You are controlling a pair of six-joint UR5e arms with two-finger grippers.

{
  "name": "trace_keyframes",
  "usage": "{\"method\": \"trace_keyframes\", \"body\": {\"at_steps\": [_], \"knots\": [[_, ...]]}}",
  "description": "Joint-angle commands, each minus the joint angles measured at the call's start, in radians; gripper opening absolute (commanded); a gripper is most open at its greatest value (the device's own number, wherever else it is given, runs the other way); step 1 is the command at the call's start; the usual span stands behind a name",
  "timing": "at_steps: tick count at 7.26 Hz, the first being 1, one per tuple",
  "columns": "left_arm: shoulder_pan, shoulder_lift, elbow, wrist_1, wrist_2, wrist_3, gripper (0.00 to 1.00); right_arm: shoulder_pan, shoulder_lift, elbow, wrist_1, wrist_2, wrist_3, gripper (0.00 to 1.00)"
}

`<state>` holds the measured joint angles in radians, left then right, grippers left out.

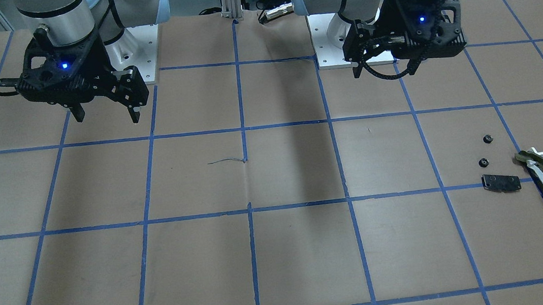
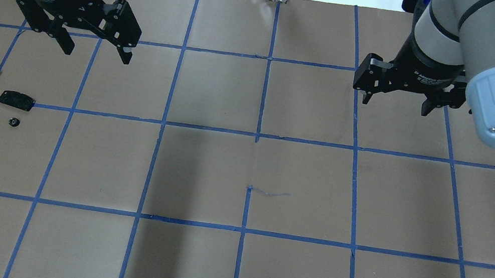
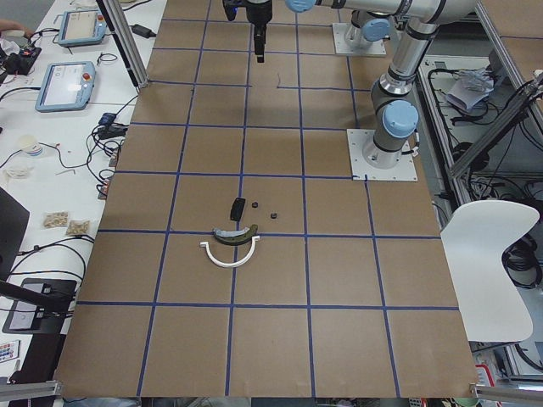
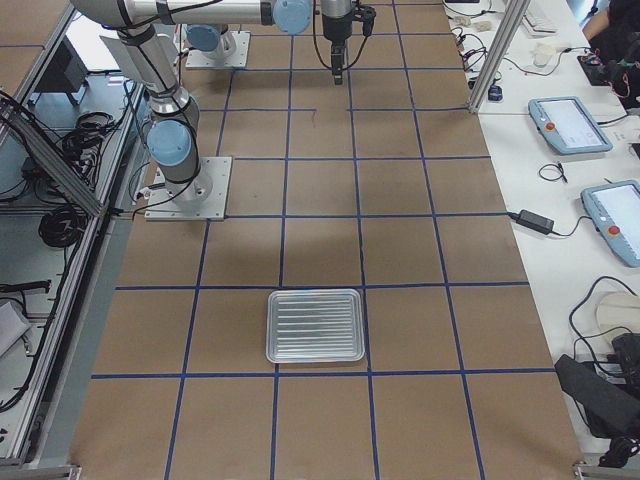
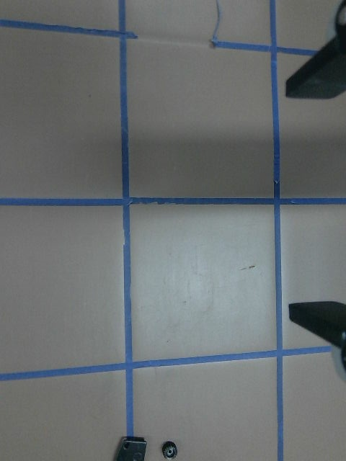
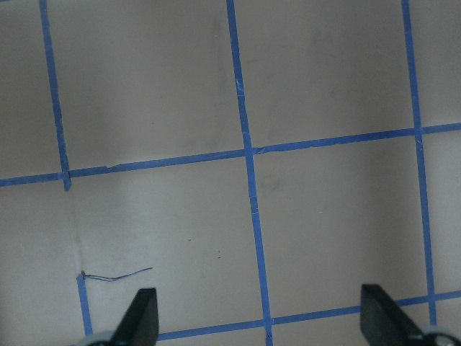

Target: Place bearing gear from tray to pile

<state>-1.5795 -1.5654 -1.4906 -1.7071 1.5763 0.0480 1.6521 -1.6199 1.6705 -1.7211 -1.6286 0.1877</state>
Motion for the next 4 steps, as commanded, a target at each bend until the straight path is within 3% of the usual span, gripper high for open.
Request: {"method": "trace_keyframes", "body": {"at_steps": [1,4], "knots": [[-0.017,0.019,-0.014,0.007,-0.004,-0.002,1.0,0.0,0.0,0.0,0.0,0.0,-0.001,1.0],[0.042,0.03,-0.016,0.081,-0.006,0.035,1.0,0.0,0.0,0.0,0.0,0.0,-0.001,1.0]]}}
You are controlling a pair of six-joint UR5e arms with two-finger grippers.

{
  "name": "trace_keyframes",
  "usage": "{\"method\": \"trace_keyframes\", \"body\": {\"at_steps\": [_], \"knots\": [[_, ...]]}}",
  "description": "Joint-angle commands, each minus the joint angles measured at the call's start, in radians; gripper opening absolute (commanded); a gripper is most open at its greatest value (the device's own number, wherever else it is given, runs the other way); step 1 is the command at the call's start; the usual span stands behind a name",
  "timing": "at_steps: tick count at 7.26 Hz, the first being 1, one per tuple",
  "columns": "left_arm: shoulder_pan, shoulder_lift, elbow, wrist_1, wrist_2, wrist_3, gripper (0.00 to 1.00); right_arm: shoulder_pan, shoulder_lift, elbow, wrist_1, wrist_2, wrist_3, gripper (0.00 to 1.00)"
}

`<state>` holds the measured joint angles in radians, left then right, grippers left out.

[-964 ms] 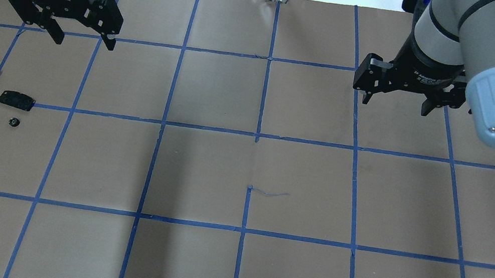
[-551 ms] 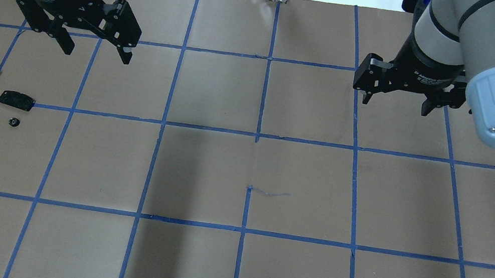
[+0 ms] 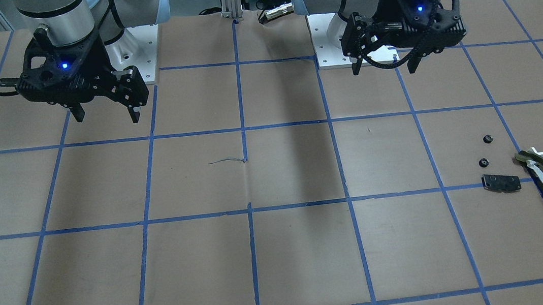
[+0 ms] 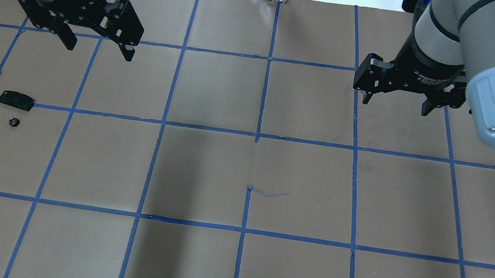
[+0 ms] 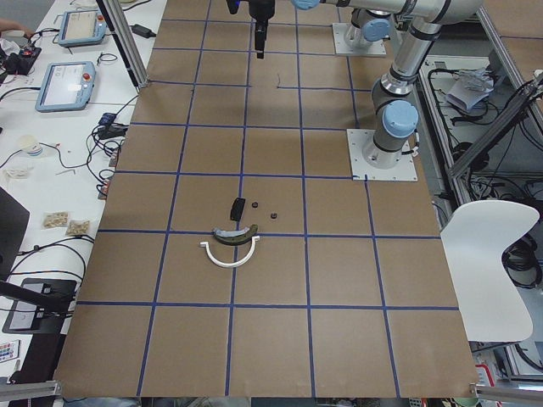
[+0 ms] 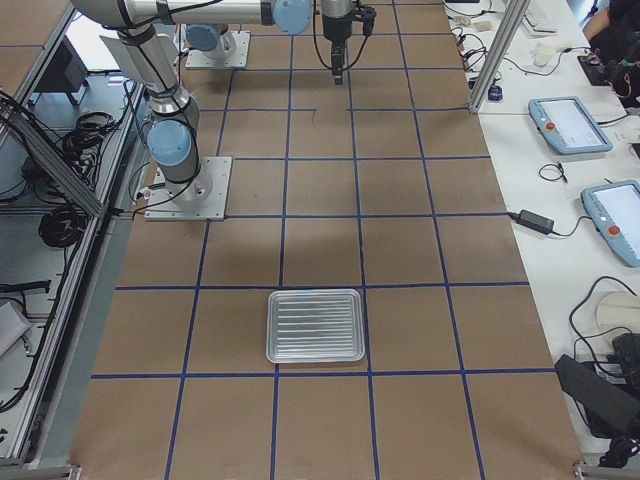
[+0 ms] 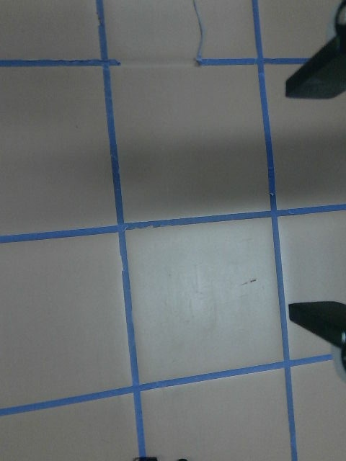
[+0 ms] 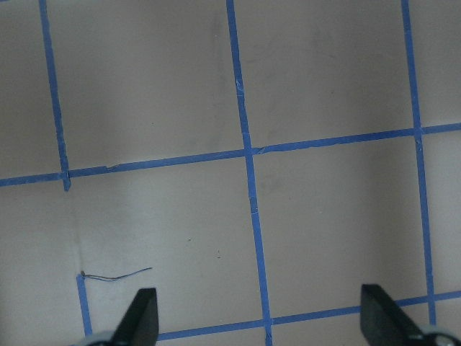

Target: Place bearing gear from tray to pile

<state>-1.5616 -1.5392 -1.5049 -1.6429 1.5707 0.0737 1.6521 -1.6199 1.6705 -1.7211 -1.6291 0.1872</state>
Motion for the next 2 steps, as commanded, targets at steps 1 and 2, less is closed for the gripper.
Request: {"method": "trace_keyframes", "body": {"at_steps": [1,2], "knots": [[0.025,0.007,-0.008,0.015,0.0,-0.008,1.0,0.0,0.0,0.0,0.0,0.0,0.0,1.0],[0.026,0.008,-0.011,0.02,-0.001,-0.012,1.0,0.0,0.0,0.0,0.0,0.0,0.0,1.0]]}}
